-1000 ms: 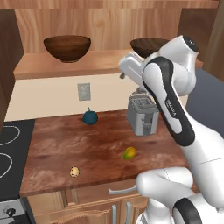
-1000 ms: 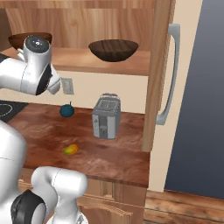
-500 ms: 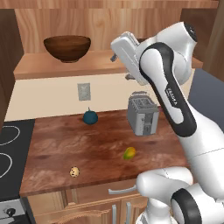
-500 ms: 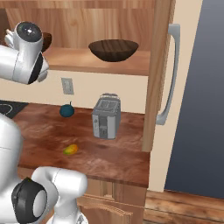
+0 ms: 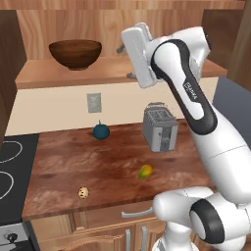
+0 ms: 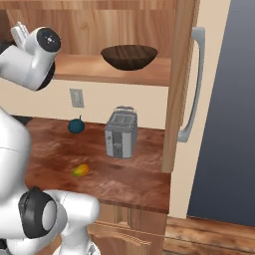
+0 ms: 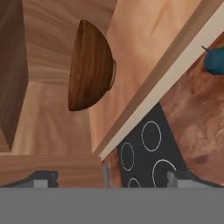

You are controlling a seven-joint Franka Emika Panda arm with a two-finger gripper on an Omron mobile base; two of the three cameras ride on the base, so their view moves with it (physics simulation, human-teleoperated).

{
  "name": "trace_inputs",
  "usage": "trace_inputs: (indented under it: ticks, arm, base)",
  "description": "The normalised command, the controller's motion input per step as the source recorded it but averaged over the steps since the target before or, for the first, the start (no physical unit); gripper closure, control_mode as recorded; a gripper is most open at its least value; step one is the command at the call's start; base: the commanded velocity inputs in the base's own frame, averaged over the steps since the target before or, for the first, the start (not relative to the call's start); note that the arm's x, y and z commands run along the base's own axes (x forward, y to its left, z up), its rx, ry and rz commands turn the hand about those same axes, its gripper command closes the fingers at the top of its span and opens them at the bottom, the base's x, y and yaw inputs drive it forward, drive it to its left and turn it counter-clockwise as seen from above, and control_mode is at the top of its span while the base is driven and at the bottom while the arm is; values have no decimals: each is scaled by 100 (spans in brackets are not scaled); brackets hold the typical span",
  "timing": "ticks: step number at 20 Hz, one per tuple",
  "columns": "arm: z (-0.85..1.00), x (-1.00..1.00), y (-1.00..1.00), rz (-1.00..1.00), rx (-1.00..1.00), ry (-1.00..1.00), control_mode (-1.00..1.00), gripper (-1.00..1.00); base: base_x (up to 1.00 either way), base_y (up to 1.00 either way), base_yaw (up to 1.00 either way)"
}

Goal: Pick both bowls and place them on the counter. Then place the cookie dough ball in one bowl and place the mango in the other bowl.

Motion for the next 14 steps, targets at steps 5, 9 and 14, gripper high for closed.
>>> trace_inputs:
  ticks: [5,9,14]
  arm:
    - [-3,45,23,-1,23,-7,-100,-100]
    - [31,36,28,-6,6,3,-100,-100]
    - [39,25,23,-8,0,15,-100,-100]
  base:
    - [0,0,0]
    - [0,0,0]
    - [0,0,0]
